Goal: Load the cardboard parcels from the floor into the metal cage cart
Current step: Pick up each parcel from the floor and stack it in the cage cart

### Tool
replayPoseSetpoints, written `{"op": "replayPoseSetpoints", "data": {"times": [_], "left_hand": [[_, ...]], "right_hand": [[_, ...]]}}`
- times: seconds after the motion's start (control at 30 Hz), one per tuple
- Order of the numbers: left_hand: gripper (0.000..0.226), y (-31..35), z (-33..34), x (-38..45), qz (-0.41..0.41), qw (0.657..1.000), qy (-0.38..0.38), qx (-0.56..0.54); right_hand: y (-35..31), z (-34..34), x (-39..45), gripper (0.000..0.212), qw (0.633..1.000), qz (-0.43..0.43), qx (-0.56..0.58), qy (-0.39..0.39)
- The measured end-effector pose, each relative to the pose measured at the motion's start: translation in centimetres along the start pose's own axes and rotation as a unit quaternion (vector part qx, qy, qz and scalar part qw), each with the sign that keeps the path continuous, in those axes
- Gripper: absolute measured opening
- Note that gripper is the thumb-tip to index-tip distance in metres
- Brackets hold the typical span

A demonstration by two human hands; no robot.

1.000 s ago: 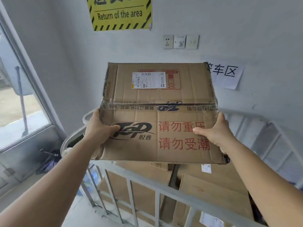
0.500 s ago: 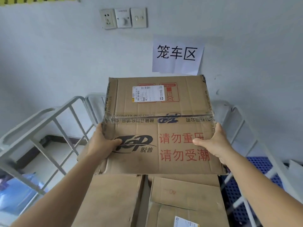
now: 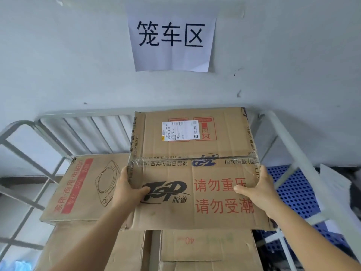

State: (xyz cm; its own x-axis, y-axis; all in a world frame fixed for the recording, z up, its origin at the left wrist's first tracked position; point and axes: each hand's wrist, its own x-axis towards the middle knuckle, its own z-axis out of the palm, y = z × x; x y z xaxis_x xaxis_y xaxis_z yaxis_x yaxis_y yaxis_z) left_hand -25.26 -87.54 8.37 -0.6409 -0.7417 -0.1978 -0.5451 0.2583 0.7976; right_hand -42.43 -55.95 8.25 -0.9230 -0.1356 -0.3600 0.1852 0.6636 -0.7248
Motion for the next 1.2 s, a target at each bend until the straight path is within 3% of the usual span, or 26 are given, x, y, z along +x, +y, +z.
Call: {"op": "replayPoseSetpoints", "data": {"times": [0.53,0.87,1.2], "left_hand": [[0.105,-6.0,14.5,10.6,-0.062,0.992,-0.098,0.057],[0.104,-9.5,21.0,9.1,-0.101,0.991,-0.078,0.042],[0.105,-9.9,22.0,8.1,-0.104,0.99,-0.079,0.047]], "right_hand": [[8.8,4.6,12.6,0.126,0.993,0.111,-0.036,-0.014],[13.9,5.6,17.7,0.124,0.992,0.122,-0.024,-0.015],[16.6,6.3,16.7,0.125,0.991,0.134,-0.026,-0.014]]}}
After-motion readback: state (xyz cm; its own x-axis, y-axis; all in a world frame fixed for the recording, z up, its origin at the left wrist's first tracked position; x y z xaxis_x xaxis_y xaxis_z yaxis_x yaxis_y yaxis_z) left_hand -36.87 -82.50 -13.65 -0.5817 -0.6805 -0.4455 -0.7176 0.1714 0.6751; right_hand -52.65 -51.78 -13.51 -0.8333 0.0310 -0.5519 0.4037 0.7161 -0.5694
